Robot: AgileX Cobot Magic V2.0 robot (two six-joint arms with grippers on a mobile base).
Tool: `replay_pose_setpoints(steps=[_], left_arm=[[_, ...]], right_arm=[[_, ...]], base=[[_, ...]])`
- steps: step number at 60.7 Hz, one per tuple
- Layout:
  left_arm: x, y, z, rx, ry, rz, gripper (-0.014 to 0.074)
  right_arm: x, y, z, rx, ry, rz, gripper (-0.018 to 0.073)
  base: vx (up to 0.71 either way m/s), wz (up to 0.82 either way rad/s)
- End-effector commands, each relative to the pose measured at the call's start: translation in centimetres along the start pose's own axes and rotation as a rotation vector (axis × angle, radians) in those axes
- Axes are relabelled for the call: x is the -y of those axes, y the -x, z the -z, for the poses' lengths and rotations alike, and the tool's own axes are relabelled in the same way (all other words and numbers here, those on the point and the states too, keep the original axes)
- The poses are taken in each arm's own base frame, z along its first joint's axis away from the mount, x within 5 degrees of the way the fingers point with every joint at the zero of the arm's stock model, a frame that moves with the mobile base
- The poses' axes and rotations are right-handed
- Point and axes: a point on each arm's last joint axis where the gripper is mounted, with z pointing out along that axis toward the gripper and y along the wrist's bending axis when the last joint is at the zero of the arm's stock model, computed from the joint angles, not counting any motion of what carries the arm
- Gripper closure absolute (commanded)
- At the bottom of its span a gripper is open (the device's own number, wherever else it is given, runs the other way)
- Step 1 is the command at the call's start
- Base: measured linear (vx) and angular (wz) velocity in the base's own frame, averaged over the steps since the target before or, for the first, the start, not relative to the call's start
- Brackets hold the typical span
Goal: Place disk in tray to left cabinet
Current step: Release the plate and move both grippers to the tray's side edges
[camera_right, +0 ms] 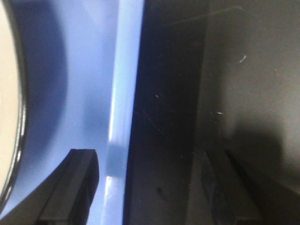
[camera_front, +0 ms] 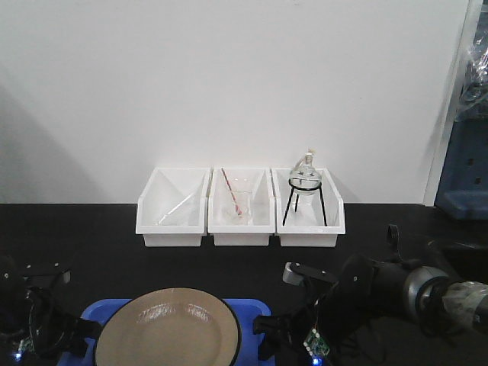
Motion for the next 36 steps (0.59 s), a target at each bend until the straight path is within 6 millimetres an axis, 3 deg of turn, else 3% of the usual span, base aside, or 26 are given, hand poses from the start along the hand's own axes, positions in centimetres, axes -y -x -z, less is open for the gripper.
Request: replay_pose_setpoints(steps=[1, 19, 36], left_arm=[[0.6, 1.2, 1.6, 0.073, -0.014, 0.0, 0.0185], [1.0, 1.0, 1.2, 0.05, -0.062, 0.046, 0.0185], [1.4, 0.9, 1.2, 0.034, -0.103, 0.051, 0.0185]], right_arm=[[-1.3, 1.8, 2.8, 0.126, 0.052, 0.01, 0.0044], [-1.5, 1.8, 2.4, 0.136, 0.078, 0.007, 0.0044], [-1.8, 1.4, -0.3, 0.079, 0.096, 0.001, 0.0045]], base=[[0.0, 0.0], [0.0, 0.0], [0.0, 0.0]])
